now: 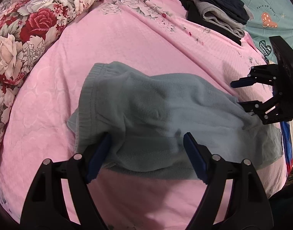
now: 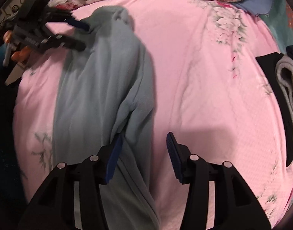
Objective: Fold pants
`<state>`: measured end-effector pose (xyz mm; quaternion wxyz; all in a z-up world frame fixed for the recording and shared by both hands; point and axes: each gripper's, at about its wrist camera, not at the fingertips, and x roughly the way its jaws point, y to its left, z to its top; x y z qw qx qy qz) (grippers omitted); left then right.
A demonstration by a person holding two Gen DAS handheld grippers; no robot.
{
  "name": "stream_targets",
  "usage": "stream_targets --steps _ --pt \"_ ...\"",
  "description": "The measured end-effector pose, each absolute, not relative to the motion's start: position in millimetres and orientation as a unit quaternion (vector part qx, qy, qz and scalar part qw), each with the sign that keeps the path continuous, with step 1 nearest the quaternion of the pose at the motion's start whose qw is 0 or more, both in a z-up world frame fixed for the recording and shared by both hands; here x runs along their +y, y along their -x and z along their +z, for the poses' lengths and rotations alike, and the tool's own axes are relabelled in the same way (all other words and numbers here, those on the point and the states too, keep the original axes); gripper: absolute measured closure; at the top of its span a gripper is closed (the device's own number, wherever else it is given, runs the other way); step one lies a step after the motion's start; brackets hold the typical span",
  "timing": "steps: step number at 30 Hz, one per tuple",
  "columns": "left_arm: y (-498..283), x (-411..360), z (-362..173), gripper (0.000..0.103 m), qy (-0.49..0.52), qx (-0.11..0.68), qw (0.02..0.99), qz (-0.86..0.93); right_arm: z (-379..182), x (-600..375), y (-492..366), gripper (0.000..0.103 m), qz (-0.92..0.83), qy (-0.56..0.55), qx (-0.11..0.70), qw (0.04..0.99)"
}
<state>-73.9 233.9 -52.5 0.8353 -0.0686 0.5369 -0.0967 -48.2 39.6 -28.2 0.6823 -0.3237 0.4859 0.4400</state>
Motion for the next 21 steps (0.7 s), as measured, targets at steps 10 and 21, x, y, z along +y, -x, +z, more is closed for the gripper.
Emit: stream_targets --steps 10,21 --pt "74.3 236.4 -52.7 0.023 0.071 0.534 0.837 -0.1 -35.6 50.7 43.9 0.053 0.397 0.292 0.449 0.745" --pt "81.8 268.5 -48.5 0.025 0.054 0.532 0.838 -0.109 -39.8 20.1 -2.4 0.037 0.359 0.26 0.438 0.782"
